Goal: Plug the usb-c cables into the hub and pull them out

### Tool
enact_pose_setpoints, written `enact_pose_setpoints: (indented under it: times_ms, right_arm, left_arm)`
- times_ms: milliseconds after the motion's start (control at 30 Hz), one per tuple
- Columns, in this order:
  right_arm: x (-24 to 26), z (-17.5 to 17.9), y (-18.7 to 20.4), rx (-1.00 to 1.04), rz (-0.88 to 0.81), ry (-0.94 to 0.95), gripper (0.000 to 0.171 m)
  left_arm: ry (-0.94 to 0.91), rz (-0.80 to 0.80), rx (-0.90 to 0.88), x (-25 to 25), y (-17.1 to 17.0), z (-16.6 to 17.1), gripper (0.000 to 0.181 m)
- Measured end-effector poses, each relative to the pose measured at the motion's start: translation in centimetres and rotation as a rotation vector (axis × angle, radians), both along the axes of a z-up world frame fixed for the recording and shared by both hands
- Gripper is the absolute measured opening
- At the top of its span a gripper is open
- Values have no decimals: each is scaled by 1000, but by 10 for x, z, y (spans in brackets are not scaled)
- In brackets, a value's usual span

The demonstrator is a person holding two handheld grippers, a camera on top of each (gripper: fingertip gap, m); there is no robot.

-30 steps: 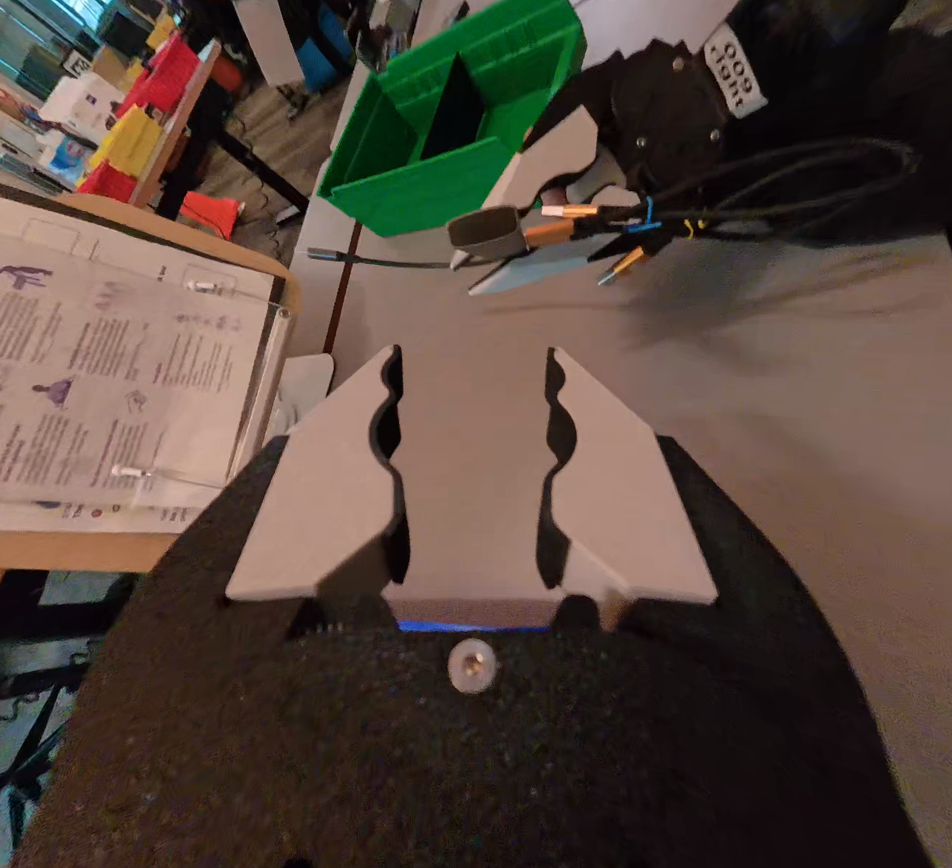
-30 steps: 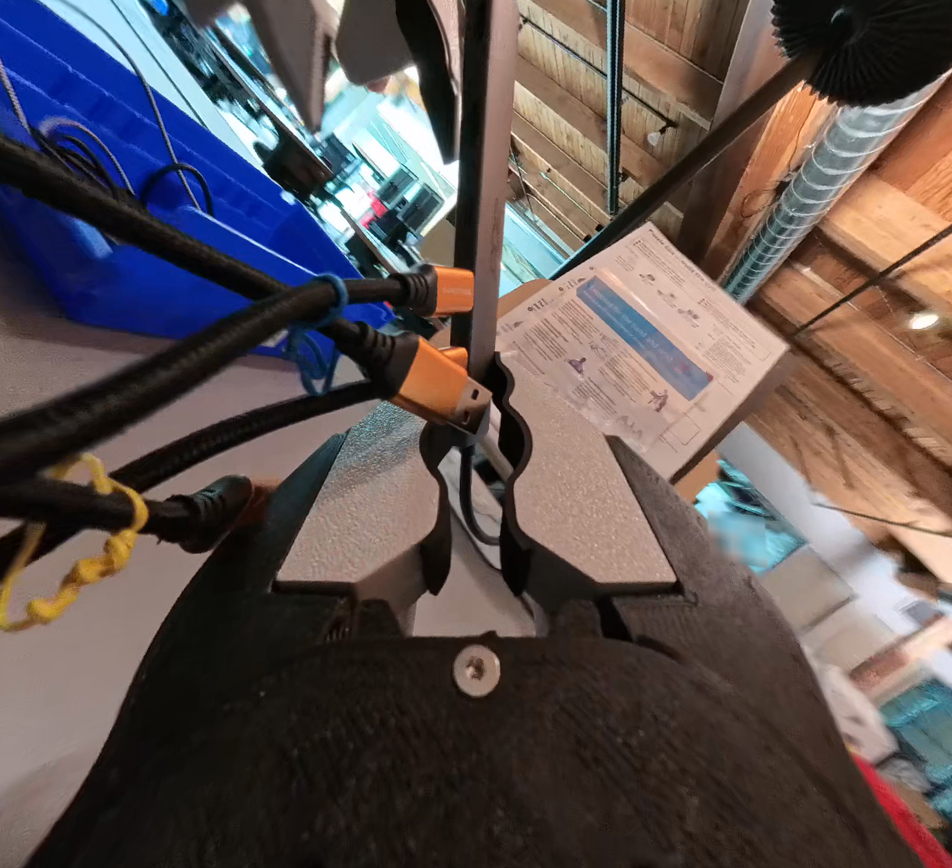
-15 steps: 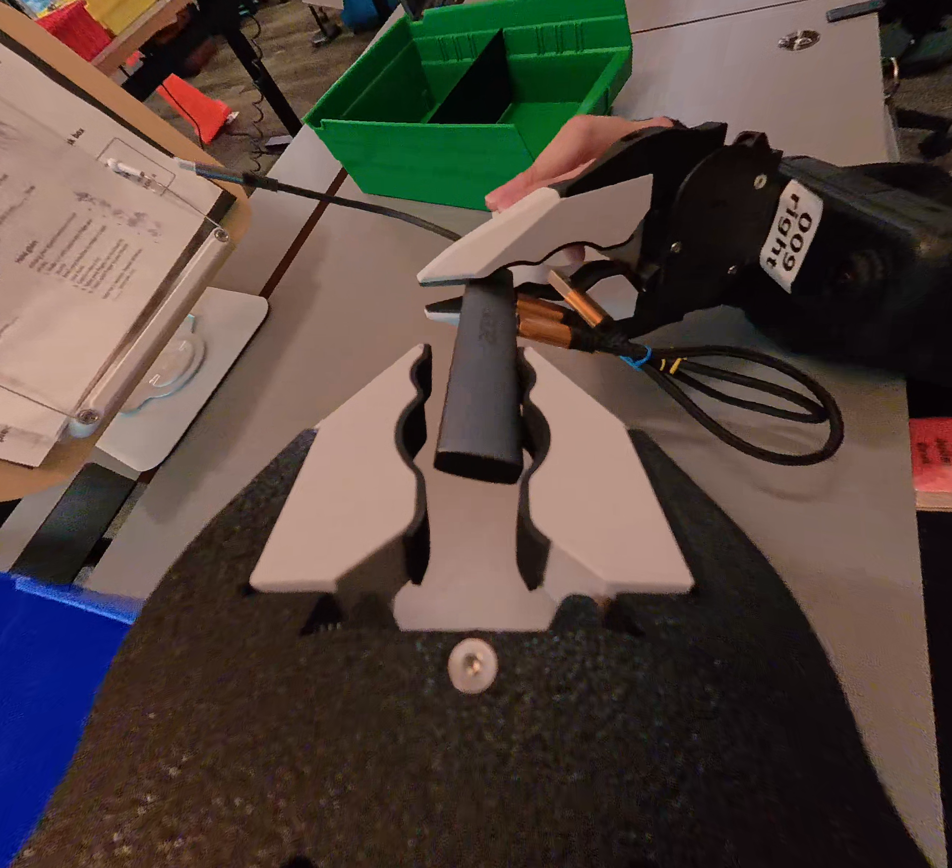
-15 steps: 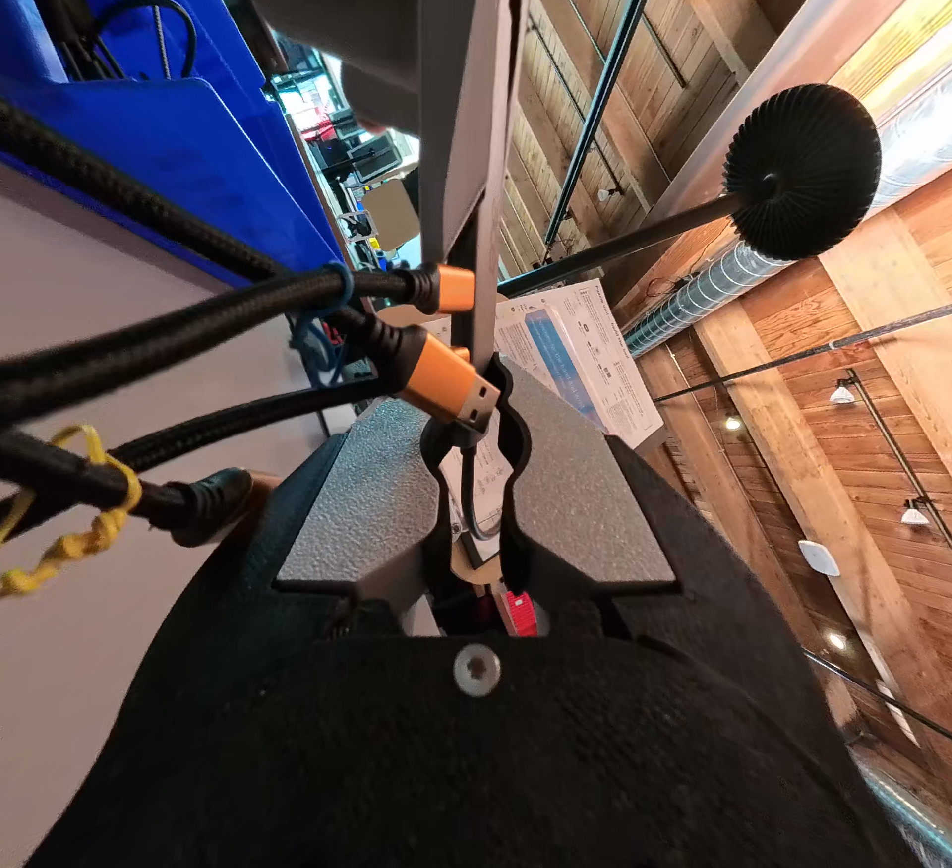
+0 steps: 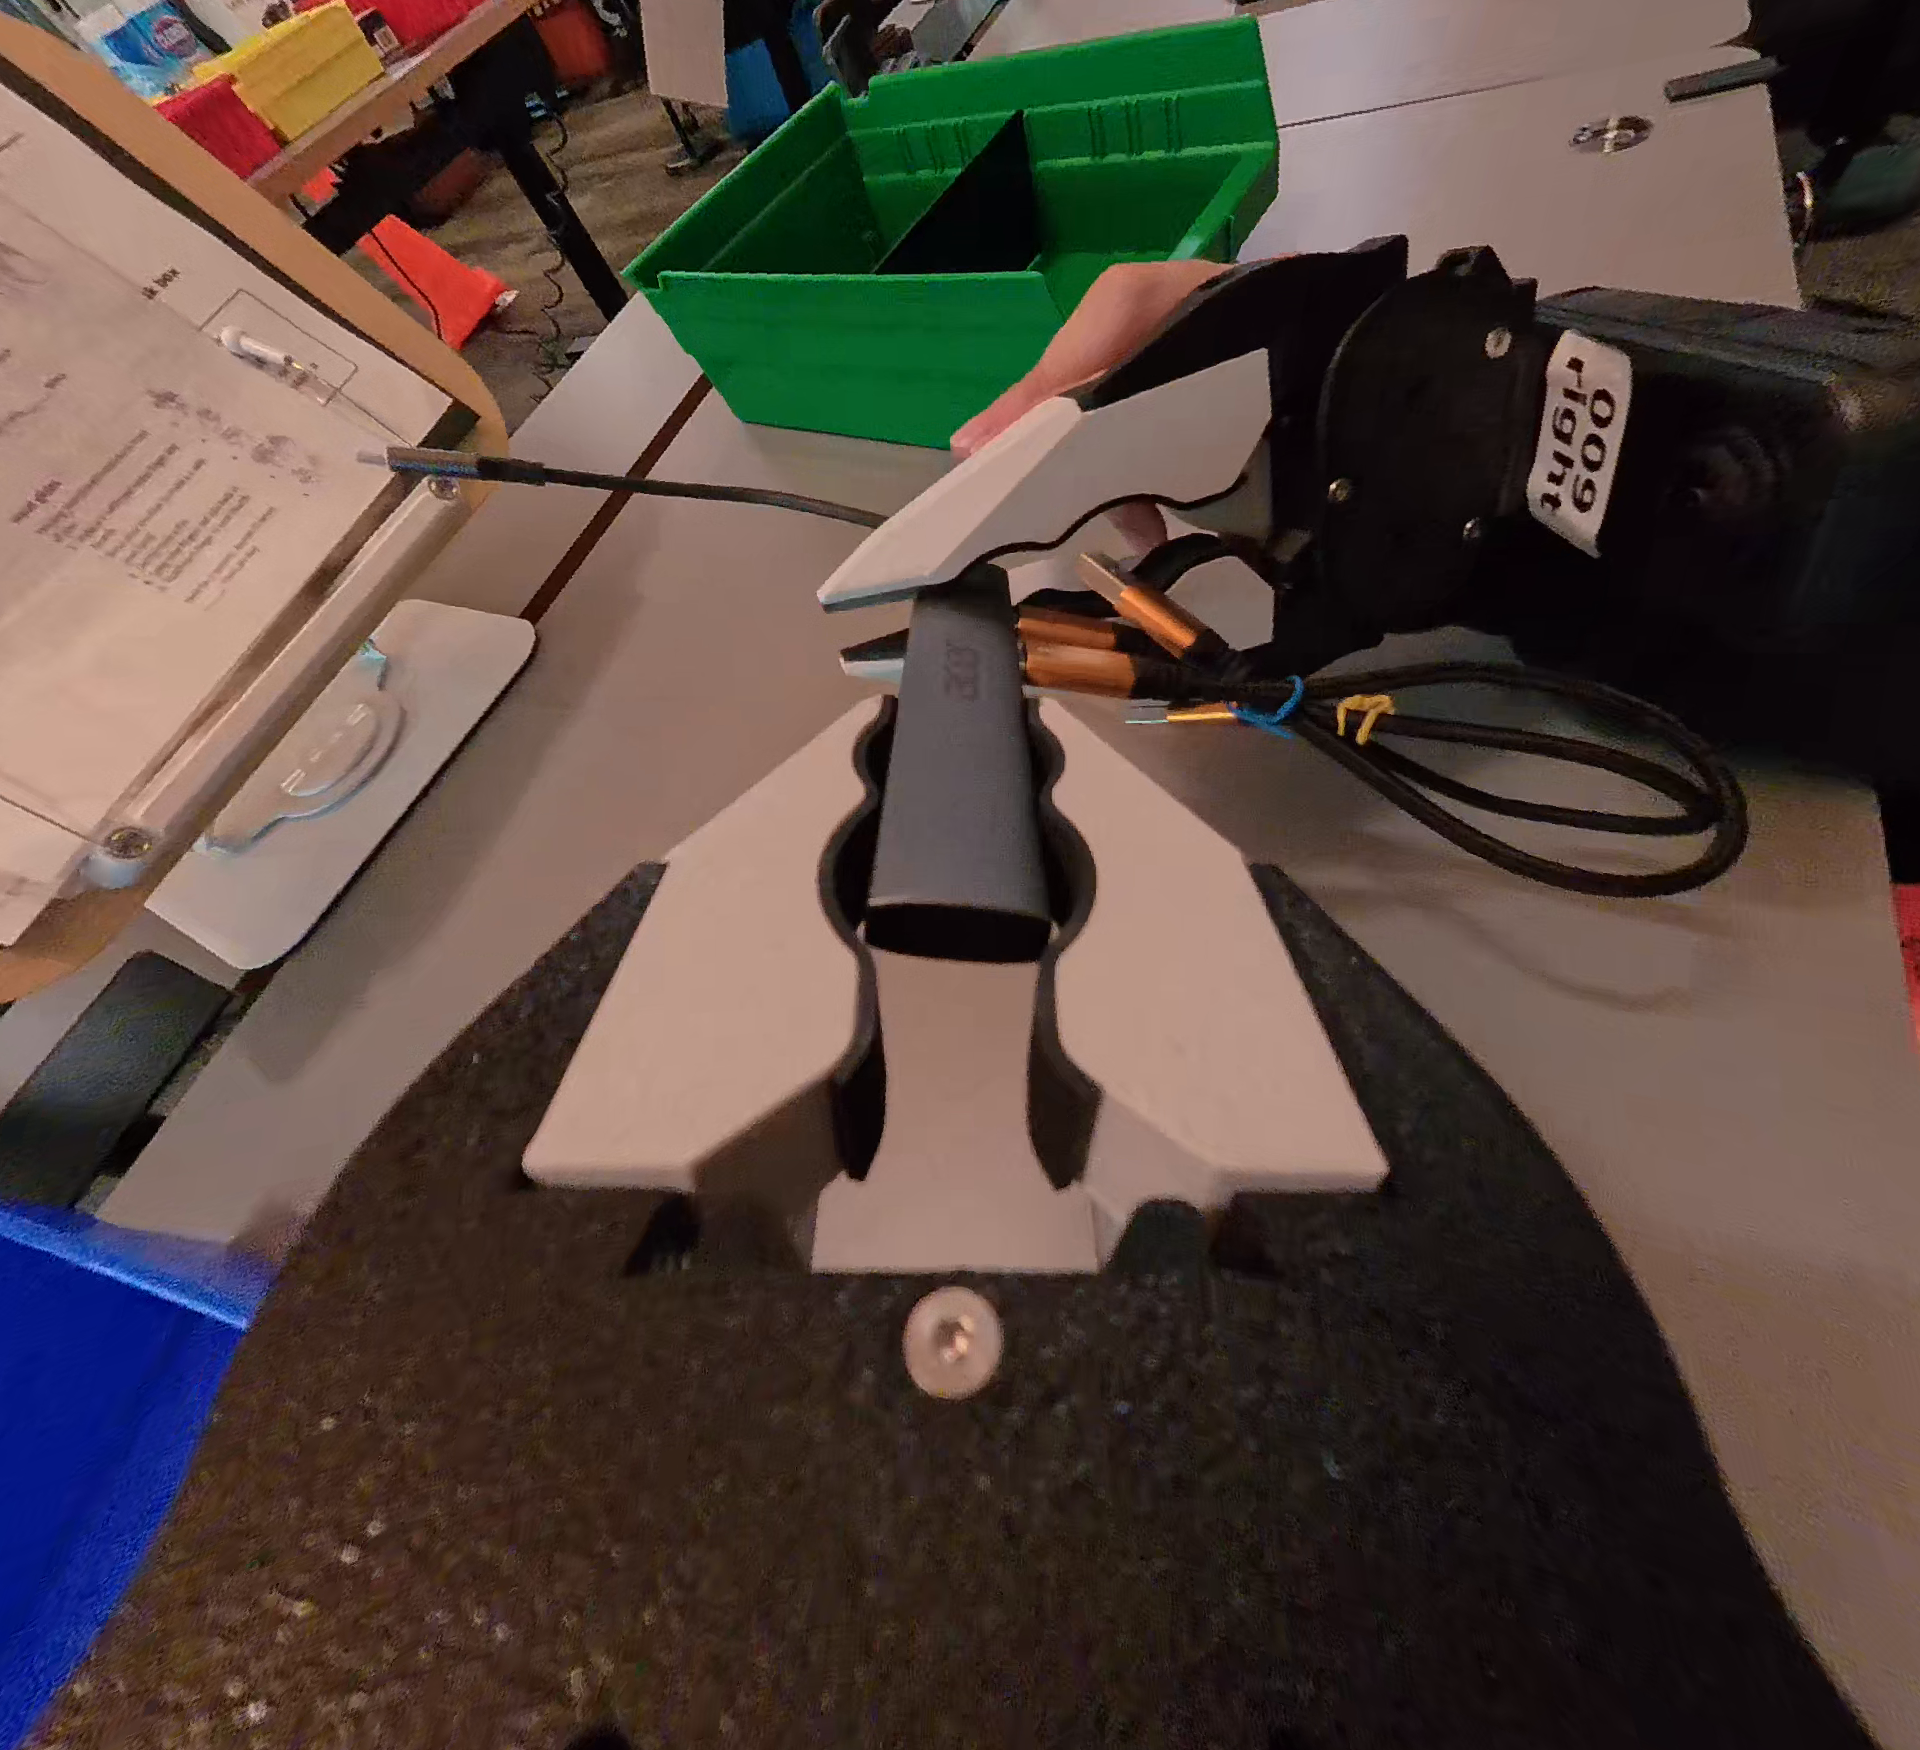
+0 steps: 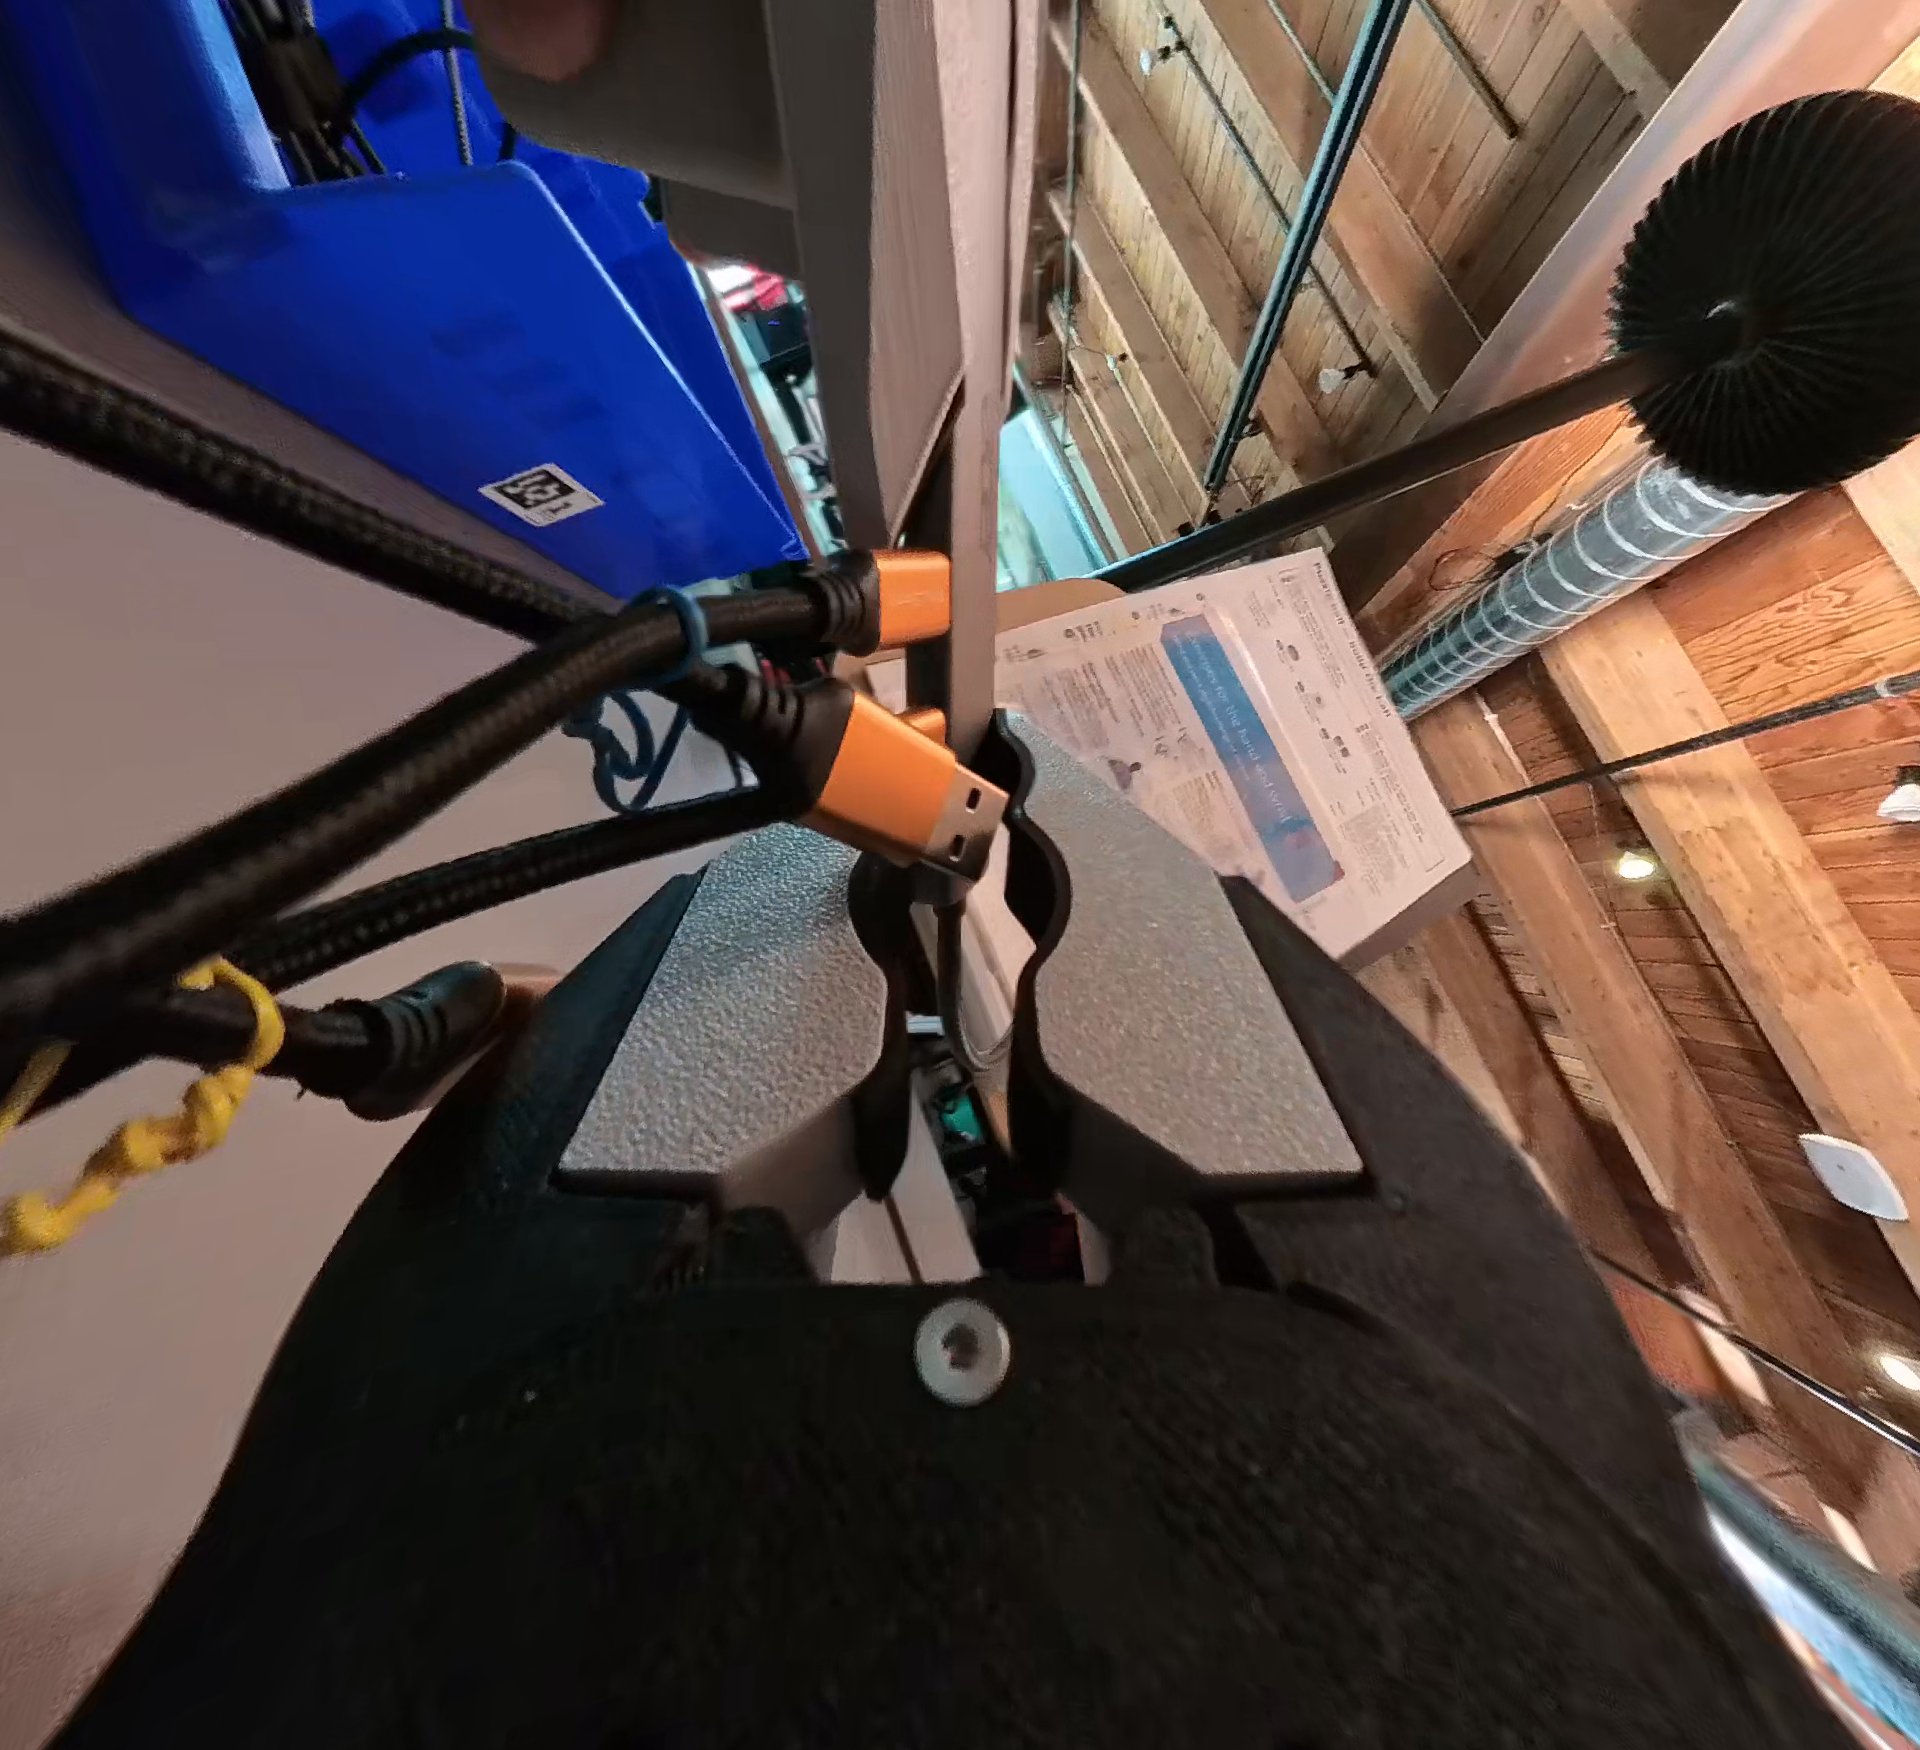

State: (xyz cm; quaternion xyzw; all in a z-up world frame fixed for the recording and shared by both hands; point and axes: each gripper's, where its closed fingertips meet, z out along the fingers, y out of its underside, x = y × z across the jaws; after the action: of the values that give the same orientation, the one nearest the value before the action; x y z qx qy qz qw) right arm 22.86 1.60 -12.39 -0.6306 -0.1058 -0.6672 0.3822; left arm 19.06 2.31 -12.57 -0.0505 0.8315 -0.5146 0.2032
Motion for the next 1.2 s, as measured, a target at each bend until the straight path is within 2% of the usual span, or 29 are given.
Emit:
enact_pose_setpoints:
  times_ms: [133,200,267,367,467,533,600,700,800,900,967,1067,1133,1200]
  right_arm:
    - [8,-4,-8,29,-2,49,10]
    - [17,-6,-21,82,-13,129,17]
    - [32,-4,-53,210,-74,220,39]
    - [42,10,-99,471,-101,332,53]
    - [28,39,-104,741,118,418,66]
    - [16,55,-83,813,309,516,60]
    - [16,56,-50,746,373,599,53]
    - [49,27,-17,581,233,698,48]
    - [68,11,-13,560,102,674,37]
    - [59,10,-6,575,118,637,34]
    - [52,14,-4,578,131,599,25]
    - [65,0,-13,617,41,699,29]
    - [70,0,-24,689,11,710,18]
    - [67,-1,-23,706,52,754,17]
  left_arm:
    - [-6,33,-37,6,-5,-4,21]
    - [-44,79,-62,15,-10,-4,21]
    - [-99,182,-115,35,-10,3,21]
    - [-206,363,-251,72,-6,25,21]
    - [-288,498,-370,104,-3,36,21]
    - [-296,533,-463,116,-5,35,21]
    - [-251,527,-558,120,-10,29,21]
    - [-175,584,-636,127,-3,22,21]
    - [-126,631,-619,134,8,3,21]
    - [-133,627,-579,137,8,-4,21]
    - [-135,615,-580,136,5,-3,21]
    - [-175,578,-550,131,-3,-3,21]
    - [-212,556,-521,127,-7,-4,21]
    - [-241,535,-509,123,-10,-5,21]
